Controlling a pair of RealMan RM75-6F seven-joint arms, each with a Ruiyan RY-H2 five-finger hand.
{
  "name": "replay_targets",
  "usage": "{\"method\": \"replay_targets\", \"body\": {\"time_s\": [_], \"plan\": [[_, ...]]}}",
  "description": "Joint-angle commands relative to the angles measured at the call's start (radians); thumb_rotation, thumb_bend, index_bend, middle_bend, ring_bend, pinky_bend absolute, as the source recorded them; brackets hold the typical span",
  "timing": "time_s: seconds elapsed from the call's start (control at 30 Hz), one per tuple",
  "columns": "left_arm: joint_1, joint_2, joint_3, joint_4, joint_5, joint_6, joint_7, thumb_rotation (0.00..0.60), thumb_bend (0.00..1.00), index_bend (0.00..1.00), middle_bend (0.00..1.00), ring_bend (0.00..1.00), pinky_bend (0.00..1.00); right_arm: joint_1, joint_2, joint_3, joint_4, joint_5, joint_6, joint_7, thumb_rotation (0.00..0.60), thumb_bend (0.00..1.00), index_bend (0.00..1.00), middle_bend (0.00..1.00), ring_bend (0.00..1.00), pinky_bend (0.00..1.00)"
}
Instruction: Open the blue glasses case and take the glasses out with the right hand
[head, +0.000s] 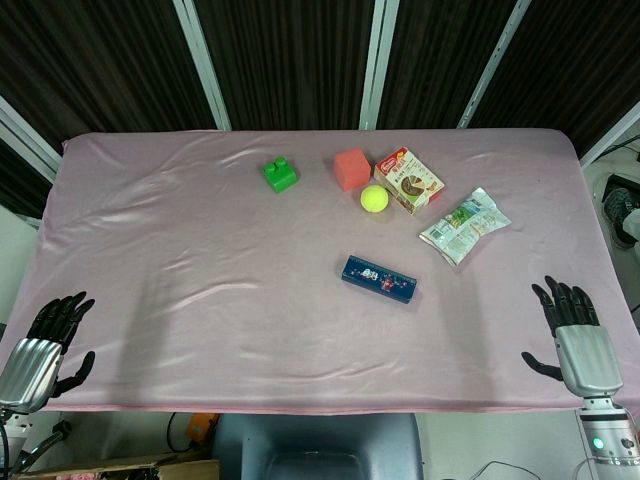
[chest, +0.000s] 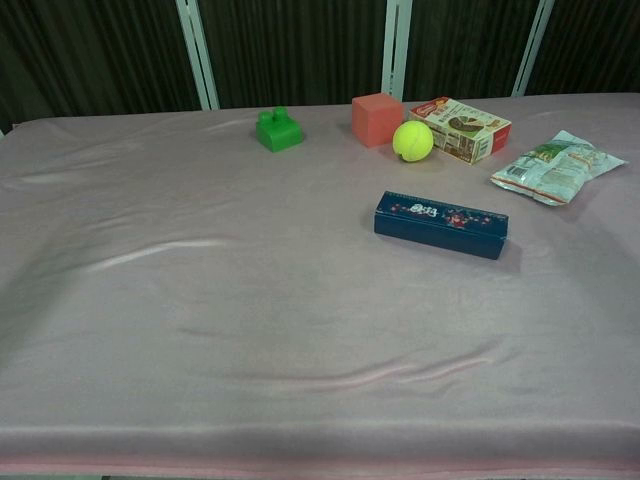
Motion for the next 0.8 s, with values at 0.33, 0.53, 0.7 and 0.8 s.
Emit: {"method": "replay_targets", "body": {"time_s": [0.33, 0.53, 0.7, 0.8], "plan": [[0.004, -0.002, 0.005, -0.001, -0.001, 0.014, 0.006, 0.6, 0.43, 0.0, 0.0, 0.0, 0.06, 0.031, -0.031, 0.018, 0.026, 0.016, -0.037, -0.006, 0.6, 0.27, 0.0, 0.0, 0.0, 0.0], [0.002, 0.004, 0.01, 0.0, -0.003, 0.009, 0.002, 0.6, 0.43, 0.0, 0.0, 0.0, 0.06, 0.182, -0.106, 0.094, 0.061, 0.108, -0.252, 0.015, 0.6, 0.27, 0.02, 0.0, 0.0, 0.0], [0.004, 0.008, 0.009, 0.0, -0.006, 0.015, -0.001, 0.6, 0.43, 0.0, 0.0, 0.0, 0.06, 0.305, -0.164, 0.152, 0.058, 0.211, -0.422, 0.0, 0.6, 0.3, 0.09, 0.0, 0.0, 0.0], [0.005, 0.01, 0.009, -0.001, -0.007, 0.017, -0.001, 0.6, 0.43, 0.0, 0.0, 0.0, 0.06, 0.356, -0.194, 0.165, 0.046, 0.268, -0.495, -0.018, 0.6, 0.32, 0.11, 0.0, 0.0, 0.0]]}}
